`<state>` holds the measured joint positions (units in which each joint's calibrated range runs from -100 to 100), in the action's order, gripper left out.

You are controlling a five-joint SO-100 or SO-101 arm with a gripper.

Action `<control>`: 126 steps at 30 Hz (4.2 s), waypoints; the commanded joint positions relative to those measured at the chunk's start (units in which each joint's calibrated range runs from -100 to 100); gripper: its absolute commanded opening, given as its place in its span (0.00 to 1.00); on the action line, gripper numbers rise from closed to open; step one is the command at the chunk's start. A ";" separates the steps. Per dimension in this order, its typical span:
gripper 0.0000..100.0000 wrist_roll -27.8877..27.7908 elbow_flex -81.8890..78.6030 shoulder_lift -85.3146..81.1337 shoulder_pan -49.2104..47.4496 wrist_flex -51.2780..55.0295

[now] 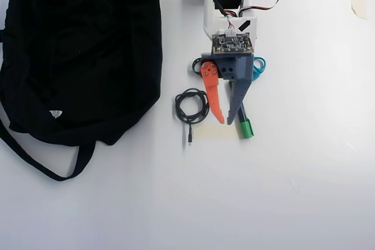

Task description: Put the cable into the black bag

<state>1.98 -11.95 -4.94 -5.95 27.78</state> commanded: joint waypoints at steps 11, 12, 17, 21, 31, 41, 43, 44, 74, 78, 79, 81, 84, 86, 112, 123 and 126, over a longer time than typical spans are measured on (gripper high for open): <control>0.02 -0.35 0.63 0.38 1.39 19.59; 0.02 -0.35 0.72 1.21 1.46 20.28; 0.03 -1.09 1.53 6.02 2.81 22.69; 0.03 -1.82 1.80 7.68 3.33 22.78; 0.28 -5.39 8.63 15.40 6.40 31.05; 0.30 -9.00 28.39 28.92 8.27 43.37; 0.30 -9.00 30.19 31.16 8.27 43.88; 0.30 -9.00 30.91 32.24 8.27 44.23; 0.25 -8.32 33.15 46.43 7.22 44.14; 0.14 -8.32 33.15 46.43 7.45 44.14; 0.11 -8.32 33.15 46.43 7.45 44.14; 0.07 -8.32 33.15 46.43 7.45 44.14; 0.02 -8.32 33.15 46.43 7.60 44.05; 0.02 -8.32 33.15 46.43 7.60 44.05; 0.02 -8.32 54.81 45.11 5.88 62.31; 0.02 -3.71 63.34 43.45 2.44 71.70; 0.02 -2.55 63.25 42.53 1.91 71.79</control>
<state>-1.64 49.06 41.80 -2.94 98.54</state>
